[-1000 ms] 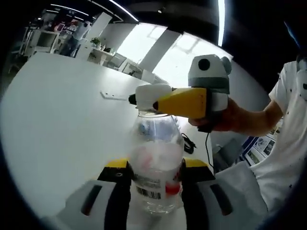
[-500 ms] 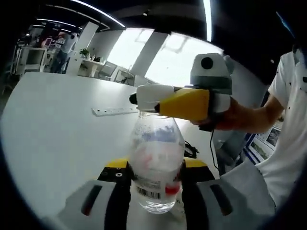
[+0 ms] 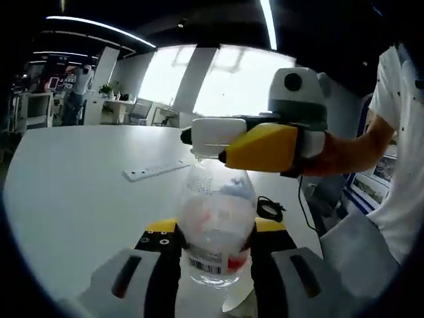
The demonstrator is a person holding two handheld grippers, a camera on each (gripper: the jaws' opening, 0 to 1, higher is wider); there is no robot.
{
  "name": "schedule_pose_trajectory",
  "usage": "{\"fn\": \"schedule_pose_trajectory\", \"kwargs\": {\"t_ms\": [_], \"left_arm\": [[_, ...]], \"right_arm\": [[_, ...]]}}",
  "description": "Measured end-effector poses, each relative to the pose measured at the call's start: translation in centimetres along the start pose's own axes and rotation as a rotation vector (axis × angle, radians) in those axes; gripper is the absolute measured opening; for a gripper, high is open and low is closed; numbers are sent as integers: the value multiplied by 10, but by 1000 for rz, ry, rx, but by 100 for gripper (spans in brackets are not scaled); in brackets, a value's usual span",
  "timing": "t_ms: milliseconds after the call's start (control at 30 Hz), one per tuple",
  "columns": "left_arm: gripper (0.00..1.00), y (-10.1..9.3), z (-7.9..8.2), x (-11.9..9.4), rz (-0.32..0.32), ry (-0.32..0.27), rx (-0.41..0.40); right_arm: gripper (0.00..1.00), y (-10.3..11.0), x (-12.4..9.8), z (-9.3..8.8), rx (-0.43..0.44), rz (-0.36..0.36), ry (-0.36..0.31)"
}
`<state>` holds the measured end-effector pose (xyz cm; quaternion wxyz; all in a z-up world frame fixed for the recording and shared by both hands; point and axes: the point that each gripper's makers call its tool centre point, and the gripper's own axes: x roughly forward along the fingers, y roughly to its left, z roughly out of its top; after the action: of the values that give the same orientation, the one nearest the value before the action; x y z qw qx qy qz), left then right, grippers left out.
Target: Arrange the tabletop items into an orderly group along one side of the table until the central work area is clear of visible clutter.
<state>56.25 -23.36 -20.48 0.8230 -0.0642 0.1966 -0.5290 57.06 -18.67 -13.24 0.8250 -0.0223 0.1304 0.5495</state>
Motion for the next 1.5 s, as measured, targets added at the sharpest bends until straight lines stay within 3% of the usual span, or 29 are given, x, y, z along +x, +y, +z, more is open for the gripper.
{"fn": "schedule_pose_trajectory", "kwargs": {"t_ms": [333, 833, 1500], "left_arm": [[40, 12, 1, 11, 15, 15, 89], [40, 28, -9, 22, 43, 82, 211], [40, 34, -23, 34, -4, 148, 296]], "right_arm": [[19, -8, -4, -2, -74, -30, -17], [20, -20, -3, -17, -164, -90, 18], [20, -30, -2, -37, -226, -172, 68]]}}
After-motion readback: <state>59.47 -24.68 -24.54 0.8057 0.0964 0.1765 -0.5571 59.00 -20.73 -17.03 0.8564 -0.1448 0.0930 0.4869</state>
